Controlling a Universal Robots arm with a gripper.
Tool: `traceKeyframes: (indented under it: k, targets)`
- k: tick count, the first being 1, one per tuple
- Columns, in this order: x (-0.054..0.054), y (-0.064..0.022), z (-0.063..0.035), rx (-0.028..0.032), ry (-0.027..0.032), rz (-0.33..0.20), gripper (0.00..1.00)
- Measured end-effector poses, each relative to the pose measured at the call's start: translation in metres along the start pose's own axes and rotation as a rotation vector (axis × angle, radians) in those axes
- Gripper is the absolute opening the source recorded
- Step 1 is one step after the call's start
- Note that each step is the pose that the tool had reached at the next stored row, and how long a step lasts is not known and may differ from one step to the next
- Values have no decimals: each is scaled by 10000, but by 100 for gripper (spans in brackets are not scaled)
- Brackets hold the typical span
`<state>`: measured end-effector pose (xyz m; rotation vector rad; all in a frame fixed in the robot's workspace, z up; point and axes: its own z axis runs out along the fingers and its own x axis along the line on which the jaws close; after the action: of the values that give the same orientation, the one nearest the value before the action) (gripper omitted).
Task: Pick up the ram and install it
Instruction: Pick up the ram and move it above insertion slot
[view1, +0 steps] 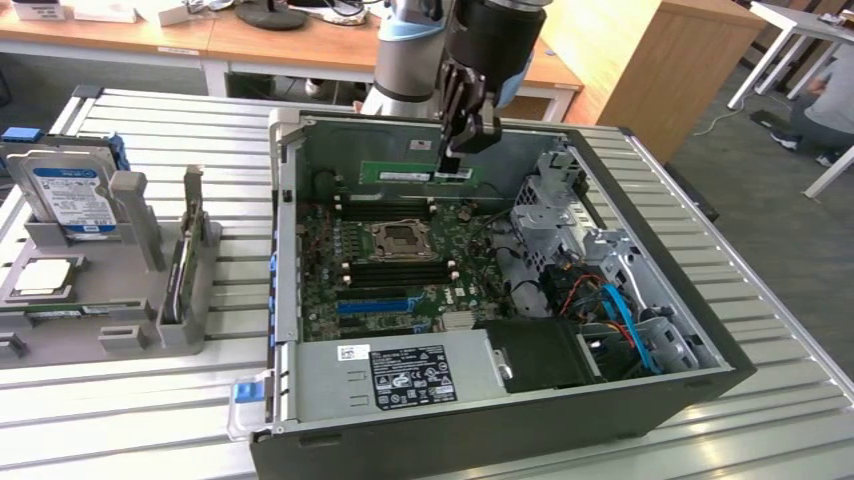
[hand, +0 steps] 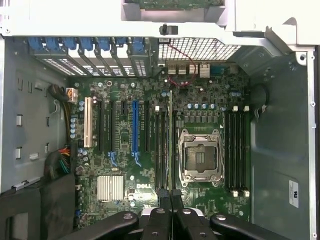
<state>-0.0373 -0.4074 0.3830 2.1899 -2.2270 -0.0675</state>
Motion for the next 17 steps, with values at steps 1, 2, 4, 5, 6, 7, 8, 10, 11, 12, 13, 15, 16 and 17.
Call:
traceKeyframes:
  k: [1,2,4,5,6,7,8,10,11,12,13,15,16,17]
  targets:
    - [0,0,6,0,0,0,11]
    - [1,-2,45,0,0,0,11]
    - [1,-2,55,0,0,0,11]
    - [1,-2,61,0,0,0,11]
    - [1,-3,67,0,1,0,11]
    - [1,-3,72,0,0,0,11]
    - [1,-3,78,0,0,0,11]
    - [2,-4,89,-1,0,0,11]
    - [2,-4,95,0,0,0,11]
    - [2,-4,100,0,0,0,11]
    - [2,-4,106,0,-1,1,11]
    - [2,-5,115,0,1,0,11]
    - [2,-5,120,0,0,0,11]
    - [2,-5,125,0,0,0,11]
